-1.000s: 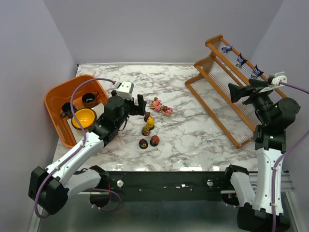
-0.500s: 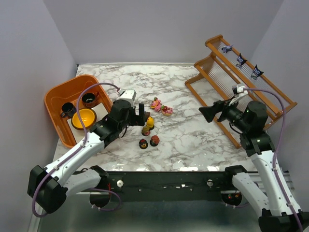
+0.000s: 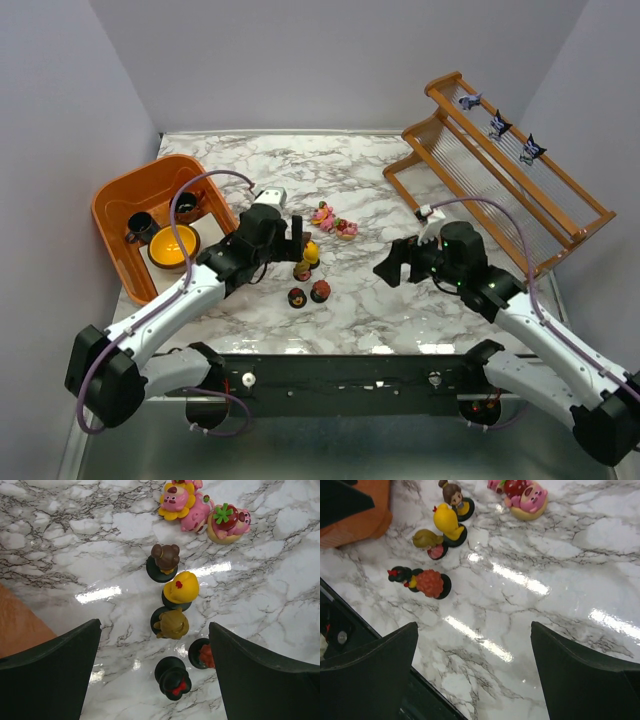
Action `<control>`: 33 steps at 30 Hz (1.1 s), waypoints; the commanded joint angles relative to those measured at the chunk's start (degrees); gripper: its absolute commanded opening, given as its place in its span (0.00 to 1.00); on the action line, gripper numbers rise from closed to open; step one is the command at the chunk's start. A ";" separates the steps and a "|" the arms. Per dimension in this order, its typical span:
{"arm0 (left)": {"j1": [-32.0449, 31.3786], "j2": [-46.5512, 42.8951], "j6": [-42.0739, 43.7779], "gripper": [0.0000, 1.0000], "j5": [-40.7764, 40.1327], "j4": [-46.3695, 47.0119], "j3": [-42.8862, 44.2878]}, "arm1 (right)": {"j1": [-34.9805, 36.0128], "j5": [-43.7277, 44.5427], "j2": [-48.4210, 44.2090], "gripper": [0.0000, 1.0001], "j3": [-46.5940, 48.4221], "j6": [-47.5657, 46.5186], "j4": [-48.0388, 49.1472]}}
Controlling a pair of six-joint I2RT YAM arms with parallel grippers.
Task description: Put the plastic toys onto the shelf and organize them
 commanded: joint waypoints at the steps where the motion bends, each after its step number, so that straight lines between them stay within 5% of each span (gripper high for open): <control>1: -0.38 5.05 -2.10 0.99 -1.44 1.31 3.13 | 3.90 1.93 5.68 1.00 1.72 -2.13 3.16; 14: -0.64 16.31 -1.49 0.99 -4.43 0.86 10.34 | 4.79 1.92 20.70 0.99 5.06 -7.84 13.53; 22: 0.06 17.72 5.64 0.99 -3.99 7.89 9.20 | 4.61 3.76 38.10 0.96 19.18 -15.14 10.74; 33: 0.33 16.14 7.30 0.99 -8.89 9.57 7.00 | 4.70 14.21 52.26 0.91 30.81 6.37 8.46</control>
